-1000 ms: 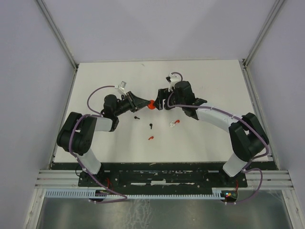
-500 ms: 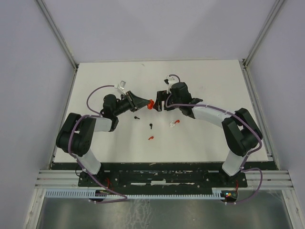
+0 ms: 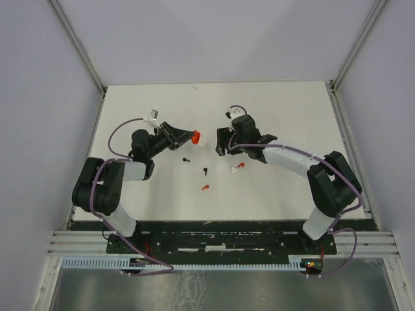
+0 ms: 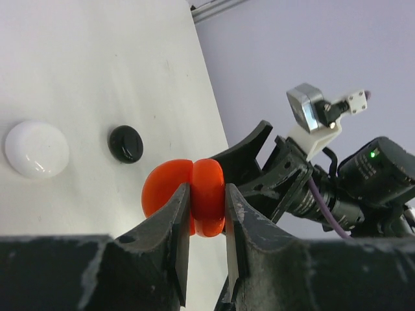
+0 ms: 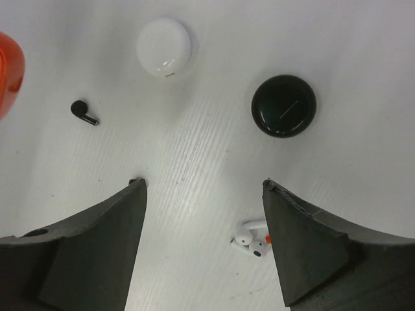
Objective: Insert the wireless bluetooth earbuds into the charging case
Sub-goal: Open the charging case, then pick up the earbud from the center of the board.
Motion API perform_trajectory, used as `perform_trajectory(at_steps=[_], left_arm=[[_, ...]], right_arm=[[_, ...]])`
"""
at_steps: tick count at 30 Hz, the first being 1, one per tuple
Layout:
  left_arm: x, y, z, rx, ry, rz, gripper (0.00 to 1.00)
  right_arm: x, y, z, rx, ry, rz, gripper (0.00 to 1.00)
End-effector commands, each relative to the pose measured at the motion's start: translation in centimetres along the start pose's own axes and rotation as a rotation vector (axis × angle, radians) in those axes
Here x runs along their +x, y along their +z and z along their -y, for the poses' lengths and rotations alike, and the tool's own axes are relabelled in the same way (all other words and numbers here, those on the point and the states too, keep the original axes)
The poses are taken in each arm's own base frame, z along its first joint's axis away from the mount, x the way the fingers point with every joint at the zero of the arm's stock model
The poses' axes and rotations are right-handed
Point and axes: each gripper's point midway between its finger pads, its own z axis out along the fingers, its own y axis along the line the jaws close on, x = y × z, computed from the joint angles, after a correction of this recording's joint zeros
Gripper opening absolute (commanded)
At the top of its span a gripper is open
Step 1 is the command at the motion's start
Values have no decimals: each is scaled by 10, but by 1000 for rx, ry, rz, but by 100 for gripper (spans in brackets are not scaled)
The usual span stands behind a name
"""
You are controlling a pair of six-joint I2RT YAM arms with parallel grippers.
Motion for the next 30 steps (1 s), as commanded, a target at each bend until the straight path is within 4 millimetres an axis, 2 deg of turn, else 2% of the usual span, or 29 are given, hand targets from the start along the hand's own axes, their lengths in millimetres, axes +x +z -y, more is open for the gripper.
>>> perform_trajectory(at_steps=[1, 8, 11, 20, 30], left_arm=[[-14, -8, 14, 76, -56, 69, 3], [-10, -11, 6, 105, -115, 70, 3], [-12, -12, 4, 101, -116, 76, 3], [-13, -19, -2, 61, -119, 89, 3], [-14, -29, -9, 42, -141, 108, 3]], right_arm=[[7, -15, 3, 76, -67, -5, 79], [23, -22, -14, 54, -110, -64, 72], [36, -25, -25, 43, -143, -108, 71], [69, -32, -43, -8, -151, -152, 69], [107, -24, -75, -72, -191, -203, 62]])
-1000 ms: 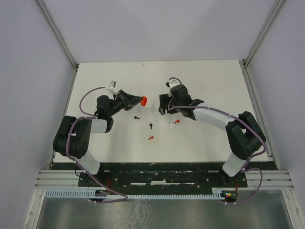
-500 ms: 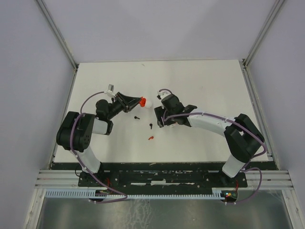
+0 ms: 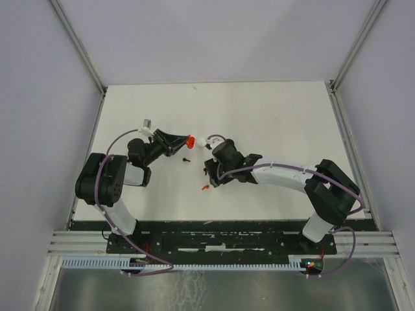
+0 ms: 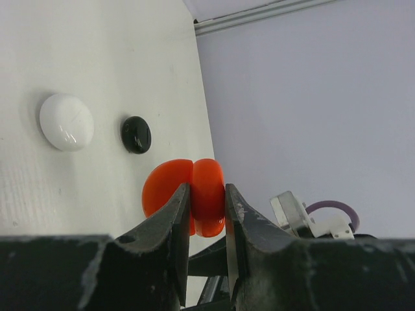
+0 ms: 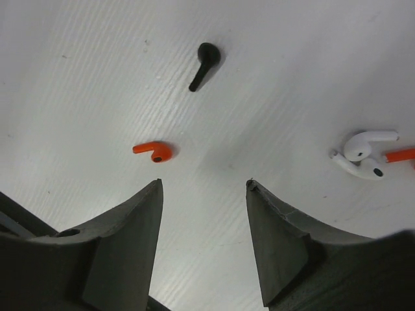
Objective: Insert the wireless bluetooth earbuds into the charging case
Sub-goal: Pick up the earbud from the center of the board.
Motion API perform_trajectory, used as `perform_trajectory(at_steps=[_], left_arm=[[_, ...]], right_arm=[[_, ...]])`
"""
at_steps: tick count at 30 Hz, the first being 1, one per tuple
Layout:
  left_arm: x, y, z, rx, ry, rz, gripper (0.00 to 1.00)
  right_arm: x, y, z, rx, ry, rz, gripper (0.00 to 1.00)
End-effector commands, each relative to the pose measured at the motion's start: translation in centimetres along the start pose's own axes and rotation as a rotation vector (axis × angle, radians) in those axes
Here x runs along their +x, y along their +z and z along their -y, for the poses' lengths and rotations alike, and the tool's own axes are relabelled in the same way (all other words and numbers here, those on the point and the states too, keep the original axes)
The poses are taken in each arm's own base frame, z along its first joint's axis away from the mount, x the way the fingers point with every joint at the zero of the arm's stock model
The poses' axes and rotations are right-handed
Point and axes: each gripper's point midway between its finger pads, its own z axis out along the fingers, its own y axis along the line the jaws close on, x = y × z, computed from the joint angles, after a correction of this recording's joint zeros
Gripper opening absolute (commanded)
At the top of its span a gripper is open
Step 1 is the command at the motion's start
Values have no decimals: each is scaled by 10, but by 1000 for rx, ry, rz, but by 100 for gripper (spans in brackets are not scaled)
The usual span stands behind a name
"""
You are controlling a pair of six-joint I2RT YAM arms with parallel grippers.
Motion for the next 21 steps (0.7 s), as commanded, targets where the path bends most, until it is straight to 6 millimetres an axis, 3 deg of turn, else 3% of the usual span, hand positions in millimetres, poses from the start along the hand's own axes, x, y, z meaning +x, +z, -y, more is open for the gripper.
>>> perform_trajectory(at_steps=[1, 21], left_arm=[[-8, -5, 23, 65, 26, 28, 3], [-11, -12, 17, 50, 18, 35, 3]], right_arm=[[-5, 6, -21, -45, -12, 37, 61], [9, 34, -44, -72, -65, 0, 59]])
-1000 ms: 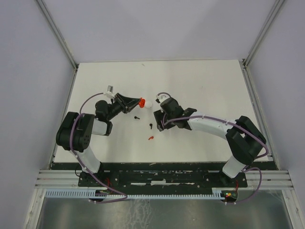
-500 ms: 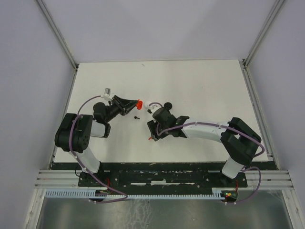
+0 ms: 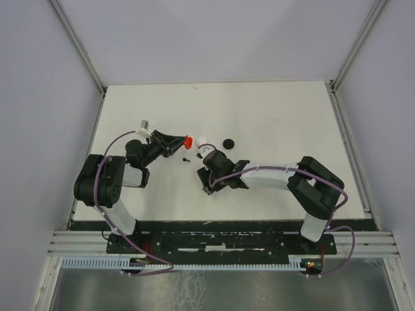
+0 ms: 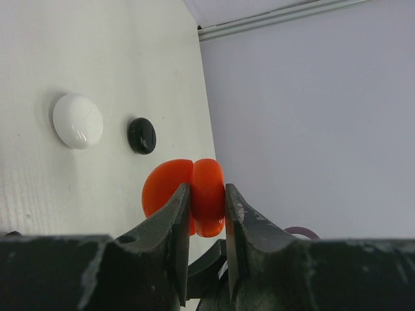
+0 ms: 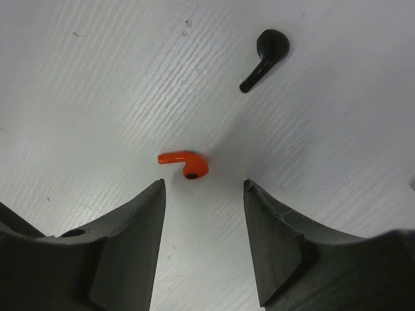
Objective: Insert the wireless bluetooth earbuds into the charging case
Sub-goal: Pick up the earbud from the center of the board.
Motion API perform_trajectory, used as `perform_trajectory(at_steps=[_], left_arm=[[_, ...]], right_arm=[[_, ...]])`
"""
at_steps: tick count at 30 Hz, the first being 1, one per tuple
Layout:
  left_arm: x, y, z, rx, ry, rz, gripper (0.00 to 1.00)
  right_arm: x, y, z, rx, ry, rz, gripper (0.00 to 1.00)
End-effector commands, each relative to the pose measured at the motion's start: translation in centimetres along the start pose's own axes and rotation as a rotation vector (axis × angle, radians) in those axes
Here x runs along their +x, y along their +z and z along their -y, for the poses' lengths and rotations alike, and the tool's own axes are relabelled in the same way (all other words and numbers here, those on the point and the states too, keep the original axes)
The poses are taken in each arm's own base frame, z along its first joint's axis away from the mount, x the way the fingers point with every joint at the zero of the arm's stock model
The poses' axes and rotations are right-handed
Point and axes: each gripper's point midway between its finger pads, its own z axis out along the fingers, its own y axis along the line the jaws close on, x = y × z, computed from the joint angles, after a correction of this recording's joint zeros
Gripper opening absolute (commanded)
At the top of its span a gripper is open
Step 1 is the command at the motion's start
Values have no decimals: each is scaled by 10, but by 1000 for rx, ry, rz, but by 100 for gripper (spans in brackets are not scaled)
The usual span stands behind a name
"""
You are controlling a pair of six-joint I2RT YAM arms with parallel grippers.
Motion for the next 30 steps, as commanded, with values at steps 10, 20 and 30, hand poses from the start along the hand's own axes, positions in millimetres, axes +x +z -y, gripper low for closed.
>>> perform_trajectory(at_steps=[10, 20, 30], left_arm=[[-8, -4, 18, 64, 19, 16, 3], [-8, -5, 16, 65, 15, 15, 3], [-8, -6, 17, 67, 13, 12, 3]], right_arm=[[-17, 11, -14, -19, -13, 34, 50], [-13, 12, -8, 14, -23, 23, 31], [-33, -3, -2, 60, -53, 89, 17]])
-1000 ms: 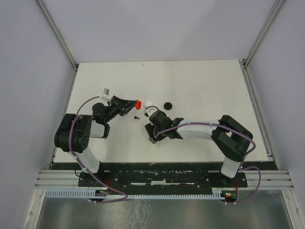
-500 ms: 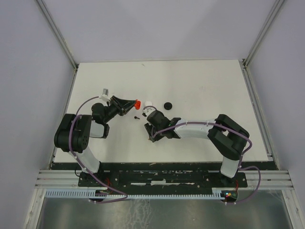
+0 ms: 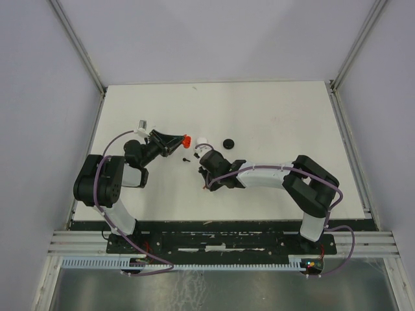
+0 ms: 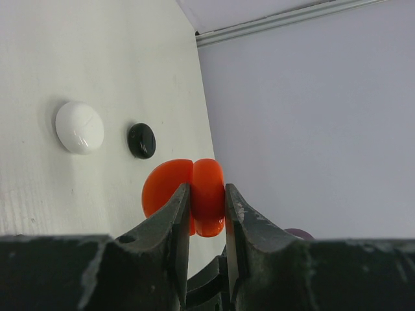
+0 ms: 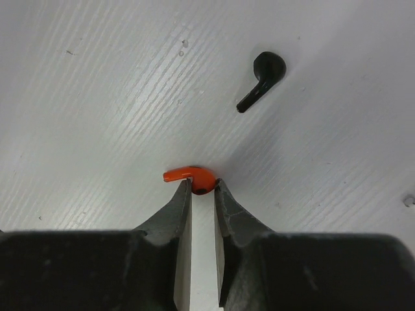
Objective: Insert the wireless bluetooth earbuds into the charging case
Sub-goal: Pick up the earbud from the center of the board.
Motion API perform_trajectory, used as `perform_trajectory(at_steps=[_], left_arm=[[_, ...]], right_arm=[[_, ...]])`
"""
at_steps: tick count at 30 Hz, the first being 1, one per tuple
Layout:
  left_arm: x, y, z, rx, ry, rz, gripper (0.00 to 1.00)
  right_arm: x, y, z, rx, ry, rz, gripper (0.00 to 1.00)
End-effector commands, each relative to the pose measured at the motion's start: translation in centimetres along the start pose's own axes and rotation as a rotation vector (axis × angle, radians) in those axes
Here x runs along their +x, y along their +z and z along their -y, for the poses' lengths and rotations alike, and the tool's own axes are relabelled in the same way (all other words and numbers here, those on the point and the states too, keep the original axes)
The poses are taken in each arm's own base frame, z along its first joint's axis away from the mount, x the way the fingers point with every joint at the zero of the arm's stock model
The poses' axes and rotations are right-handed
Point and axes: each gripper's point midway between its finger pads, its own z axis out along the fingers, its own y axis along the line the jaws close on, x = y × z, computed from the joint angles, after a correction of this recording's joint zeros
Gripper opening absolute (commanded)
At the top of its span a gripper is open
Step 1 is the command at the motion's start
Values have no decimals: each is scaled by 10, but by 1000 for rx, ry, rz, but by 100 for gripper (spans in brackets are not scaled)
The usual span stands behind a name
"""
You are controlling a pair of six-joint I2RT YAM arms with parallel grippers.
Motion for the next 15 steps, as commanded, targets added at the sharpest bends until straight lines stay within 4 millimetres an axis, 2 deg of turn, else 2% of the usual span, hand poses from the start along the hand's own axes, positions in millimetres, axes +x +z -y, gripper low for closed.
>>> perform_trajectory(at_steps=[1, 8, 15], left_arm=[[-1, -3, 16, 57, 3, -3, 3], [-1, -3, 18, 61, 5, -6, 3], [0, -4, 19, 62, 5, -9, 3]], right_arm=[[-31, -15, 2, 42, -34, 88, 17], [-62, -34, 25, 184, -77, 160, 15], [-87, -39, 46, 238, -48, 193, 13]])
